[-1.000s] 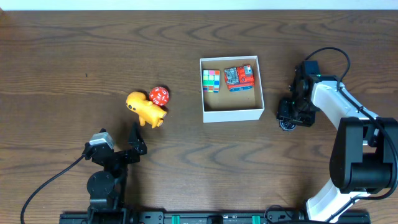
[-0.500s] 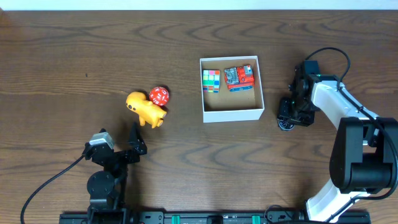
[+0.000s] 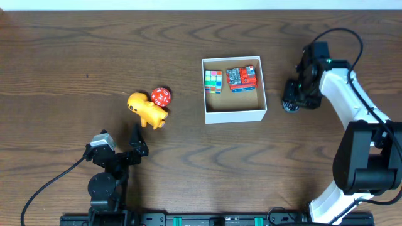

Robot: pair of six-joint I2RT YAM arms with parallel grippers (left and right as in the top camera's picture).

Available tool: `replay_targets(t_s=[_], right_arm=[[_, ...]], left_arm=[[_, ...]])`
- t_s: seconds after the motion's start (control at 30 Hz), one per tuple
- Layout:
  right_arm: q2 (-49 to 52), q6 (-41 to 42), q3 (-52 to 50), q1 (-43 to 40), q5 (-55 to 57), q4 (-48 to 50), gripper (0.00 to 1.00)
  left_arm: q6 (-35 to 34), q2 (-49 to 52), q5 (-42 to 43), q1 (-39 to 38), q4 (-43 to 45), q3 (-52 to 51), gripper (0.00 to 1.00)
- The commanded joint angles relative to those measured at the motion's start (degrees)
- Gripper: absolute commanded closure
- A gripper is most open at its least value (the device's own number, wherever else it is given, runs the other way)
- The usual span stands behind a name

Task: Pack container
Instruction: 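Carry the black wheel with the right gripper over the box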

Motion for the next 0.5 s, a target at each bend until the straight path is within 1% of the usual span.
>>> replay_targets(t_s=[0.0, 0.23, 0.37, 0.47], right_arm=[[0.3, 0.5, 5.6, -0.1, -0.5, -1.4, 0.48], [0.3, 0.5, 15.6, 2.5, -1.9, -2.4, 0.49], [0.3, 0.5, 19.3, 5.1, -1.9, -1.7, 0.51], [0.3, 0.5, 20.7, 7.8, -1.9, 0.5, 0.51]], left_arm=[[0.9, 0.0, -0.5, 0.3, -2.1, -1.2, 0.02], [0.9, 0.0, -0.5, 0.3, -2.1, -1.2, 0.02], [0.9, 0.0, -0.5, 0.3, -2.1, -1.2, 0.02], [0.9, 0.0, -0.5, 0.3, -2.1, -1.2, 0.02]])
